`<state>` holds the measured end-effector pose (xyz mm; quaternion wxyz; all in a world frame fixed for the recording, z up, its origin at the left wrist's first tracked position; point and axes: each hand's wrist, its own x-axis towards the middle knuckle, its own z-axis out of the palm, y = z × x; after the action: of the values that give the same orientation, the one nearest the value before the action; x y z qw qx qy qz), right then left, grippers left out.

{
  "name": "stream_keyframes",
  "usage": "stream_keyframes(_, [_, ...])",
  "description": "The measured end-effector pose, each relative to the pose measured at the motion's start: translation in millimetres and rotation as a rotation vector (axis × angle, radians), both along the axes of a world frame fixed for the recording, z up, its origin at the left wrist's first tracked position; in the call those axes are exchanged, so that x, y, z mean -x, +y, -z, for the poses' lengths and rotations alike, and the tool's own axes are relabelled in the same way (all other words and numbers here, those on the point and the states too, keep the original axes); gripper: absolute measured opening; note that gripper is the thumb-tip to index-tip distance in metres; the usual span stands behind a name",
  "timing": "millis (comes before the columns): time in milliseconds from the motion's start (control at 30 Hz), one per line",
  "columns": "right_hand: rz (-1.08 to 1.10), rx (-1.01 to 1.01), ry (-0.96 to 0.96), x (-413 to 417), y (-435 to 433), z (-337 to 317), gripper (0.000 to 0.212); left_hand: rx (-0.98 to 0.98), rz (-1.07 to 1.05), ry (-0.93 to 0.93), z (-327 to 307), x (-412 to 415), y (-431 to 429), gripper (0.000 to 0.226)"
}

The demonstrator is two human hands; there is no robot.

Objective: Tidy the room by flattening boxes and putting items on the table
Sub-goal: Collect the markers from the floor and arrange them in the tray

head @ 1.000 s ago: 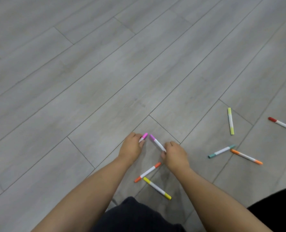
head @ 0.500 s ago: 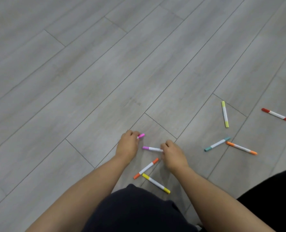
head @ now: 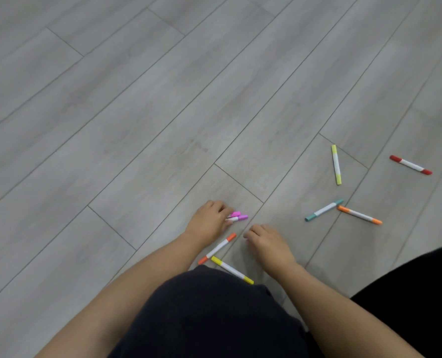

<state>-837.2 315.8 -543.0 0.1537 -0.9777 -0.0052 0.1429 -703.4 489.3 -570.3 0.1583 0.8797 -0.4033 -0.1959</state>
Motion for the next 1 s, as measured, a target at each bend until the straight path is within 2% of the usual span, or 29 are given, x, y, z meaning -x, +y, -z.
stream_keyframes(133, [-0.139, -0.052, -0.122, 7, 25, 4, 0.027, -0.026, 0.106, -0.067, 5, -2, 10, 0.036])
stream_keyframes(267, [-0.204, -0.057, -0.198, 5, 52, 6, 0.008, -0.026, 0.096, -0.130, 6, -12, 23, 0.032])
stream_keyframes(367, [-0.204, 0.041, -0.083, 25, 62, 7, 0.022, -0.038, 0.070, -0.149, 8, -18, 37, 0.030])
stream_keyframes(500, [-0.160, 0.131, 0.004, 49, 62, 10, 0.011, -0.089, 0.025, -0.137, 6, -17, 49, 0.031])
stream_keyframes(767, [-0.288, 0.120, -0.213, 15, 58, -5, 0.006, -0.212, -0.117, -0.082, -10, -13, 83, 0.044])
stream_keyframes(933, [-0.404, 0.194, -0.148, -20, 62, -3, 0.007, -0.267, -0.208, -0.048, -11, -16, 101, 0.042])
stream_keyframes(1000, [-0.444, 0.223, -0.093, -24, 62, -1, 0.015, -0.294, -0.230, -0.028, -9, -17, 101, 0.039])
